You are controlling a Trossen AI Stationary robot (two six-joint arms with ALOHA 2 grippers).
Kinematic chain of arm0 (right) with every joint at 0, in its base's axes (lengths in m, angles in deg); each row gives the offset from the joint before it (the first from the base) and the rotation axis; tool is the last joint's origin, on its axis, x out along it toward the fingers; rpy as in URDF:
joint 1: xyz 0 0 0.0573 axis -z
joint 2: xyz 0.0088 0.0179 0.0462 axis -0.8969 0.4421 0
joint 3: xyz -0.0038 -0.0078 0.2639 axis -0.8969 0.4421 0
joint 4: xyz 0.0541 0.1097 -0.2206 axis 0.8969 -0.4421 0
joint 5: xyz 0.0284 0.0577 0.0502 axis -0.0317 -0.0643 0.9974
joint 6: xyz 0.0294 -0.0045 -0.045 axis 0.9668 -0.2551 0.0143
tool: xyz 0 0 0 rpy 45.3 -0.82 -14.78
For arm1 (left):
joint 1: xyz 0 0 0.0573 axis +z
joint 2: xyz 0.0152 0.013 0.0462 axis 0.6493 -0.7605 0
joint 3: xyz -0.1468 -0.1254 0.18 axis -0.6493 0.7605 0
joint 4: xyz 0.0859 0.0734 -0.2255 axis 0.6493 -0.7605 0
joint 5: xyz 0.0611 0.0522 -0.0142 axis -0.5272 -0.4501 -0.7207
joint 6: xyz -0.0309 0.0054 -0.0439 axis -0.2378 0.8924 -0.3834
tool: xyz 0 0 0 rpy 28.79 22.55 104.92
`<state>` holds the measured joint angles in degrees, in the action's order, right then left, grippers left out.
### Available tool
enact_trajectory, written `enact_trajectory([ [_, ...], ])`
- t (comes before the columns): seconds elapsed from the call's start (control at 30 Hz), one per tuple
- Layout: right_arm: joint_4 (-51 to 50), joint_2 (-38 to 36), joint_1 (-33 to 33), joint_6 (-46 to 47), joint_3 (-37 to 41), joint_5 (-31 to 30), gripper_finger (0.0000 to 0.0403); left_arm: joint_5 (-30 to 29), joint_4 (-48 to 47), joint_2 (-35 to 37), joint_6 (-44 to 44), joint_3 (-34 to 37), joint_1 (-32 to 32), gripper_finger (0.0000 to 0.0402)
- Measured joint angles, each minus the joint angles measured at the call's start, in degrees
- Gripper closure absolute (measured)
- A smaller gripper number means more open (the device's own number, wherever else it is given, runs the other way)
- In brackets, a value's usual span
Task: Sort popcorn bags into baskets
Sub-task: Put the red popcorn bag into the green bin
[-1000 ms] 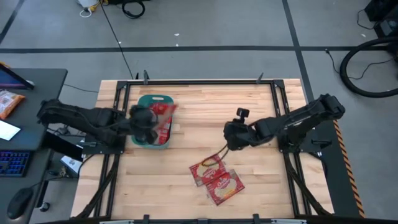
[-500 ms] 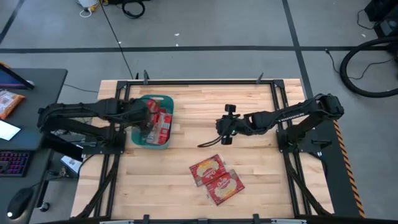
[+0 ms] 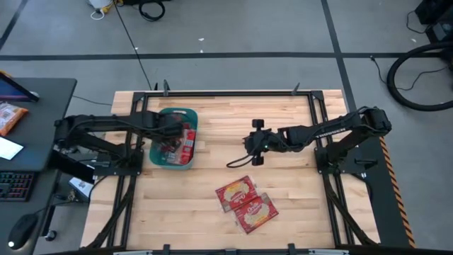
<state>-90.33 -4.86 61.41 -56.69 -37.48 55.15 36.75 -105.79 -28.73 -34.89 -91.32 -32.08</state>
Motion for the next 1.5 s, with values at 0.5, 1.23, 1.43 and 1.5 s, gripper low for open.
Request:
enact_trajectory([
  [0.5, 2.9, 0.0, 3.3, -1.1, 0.0, 9.9, 0.0328, 5.2, 19.6, 0.2, 13.1, -4.3, -15.2, 0.0199],
  [1.23, 10.2, 0.0, -0.4, 3.1, 0.0, 27.4, 0.0328, -10.3, 51.4, 0.1, 7.9, 13.2, -42.5, 0.0209],
  [1.43, 10.4, 0.0, -6.2, 2.0, 0.0, 22.4, 0.0328, -10.9, 55.0, 0.1, 8.1, 14.5, -42.6, 0.0209],
  [1.5, 10.4, 0.0, -7.9, 2.4, 0.0, 21.1, 0.0328, -11.7, 55.7, 0.1, 9.3, 14.5, -42.3, 0.0209],
])
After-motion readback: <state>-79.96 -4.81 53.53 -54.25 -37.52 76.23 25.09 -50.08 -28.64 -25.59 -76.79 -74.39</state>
